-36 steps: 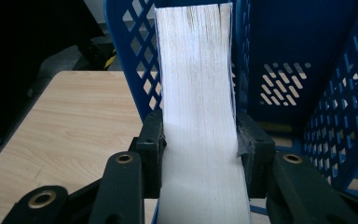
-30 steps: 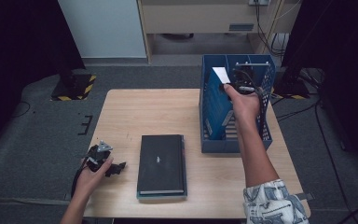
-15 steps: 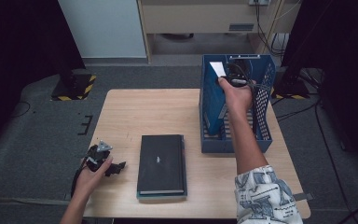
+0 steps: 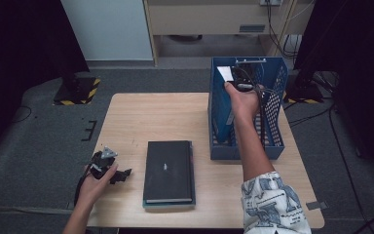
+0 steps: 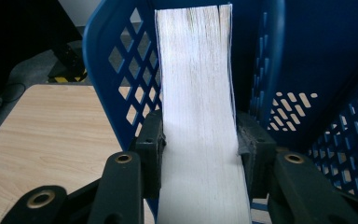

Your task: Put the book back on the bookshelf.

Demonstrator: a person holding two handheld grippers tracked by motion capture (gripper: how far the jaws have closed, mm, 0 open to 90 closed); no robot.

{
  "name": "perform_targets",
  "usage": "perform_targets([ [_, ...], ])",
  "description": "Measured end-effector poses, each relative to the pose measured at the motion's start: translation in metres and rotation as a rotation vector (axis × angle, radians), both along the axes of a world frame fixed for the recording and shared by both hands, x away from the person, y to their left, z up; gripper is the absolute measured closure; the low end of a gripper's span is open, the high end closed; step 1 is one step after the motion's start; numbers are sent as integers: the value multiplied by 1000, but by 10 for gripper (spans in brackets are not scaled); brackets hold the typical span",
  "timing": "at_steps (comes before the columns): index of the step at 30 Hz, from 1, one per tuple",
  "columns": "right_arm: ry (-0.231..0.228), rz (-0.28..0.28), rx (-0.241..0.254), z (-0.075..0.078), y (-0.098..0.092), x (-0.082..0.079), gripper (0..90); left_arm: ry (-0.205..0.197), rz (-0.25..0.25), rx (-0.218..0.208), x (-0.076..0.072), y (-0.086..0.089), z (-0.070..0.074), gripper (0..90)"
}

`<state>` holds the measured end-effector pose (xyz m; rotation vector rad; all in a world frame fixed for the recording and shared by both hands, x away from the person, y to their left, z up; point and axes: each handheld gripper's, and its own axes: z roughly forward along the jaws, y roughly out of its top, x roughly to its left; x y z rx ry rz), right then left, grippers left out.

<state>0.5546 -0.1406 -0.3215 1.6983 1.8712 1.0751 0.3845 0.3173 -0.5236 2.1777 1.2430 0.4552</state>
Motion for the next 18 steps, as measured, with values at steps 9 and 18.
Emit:
perform_targets([
  [9, -22, 31, 2, -2, 7, 0, 553, 1, -3, 1, 0, 0, 0, 43],
  [18, -70, 79, 124, 1, -2, -13, 492, 5, -7, 7, 0, -1, -1, 44],
])
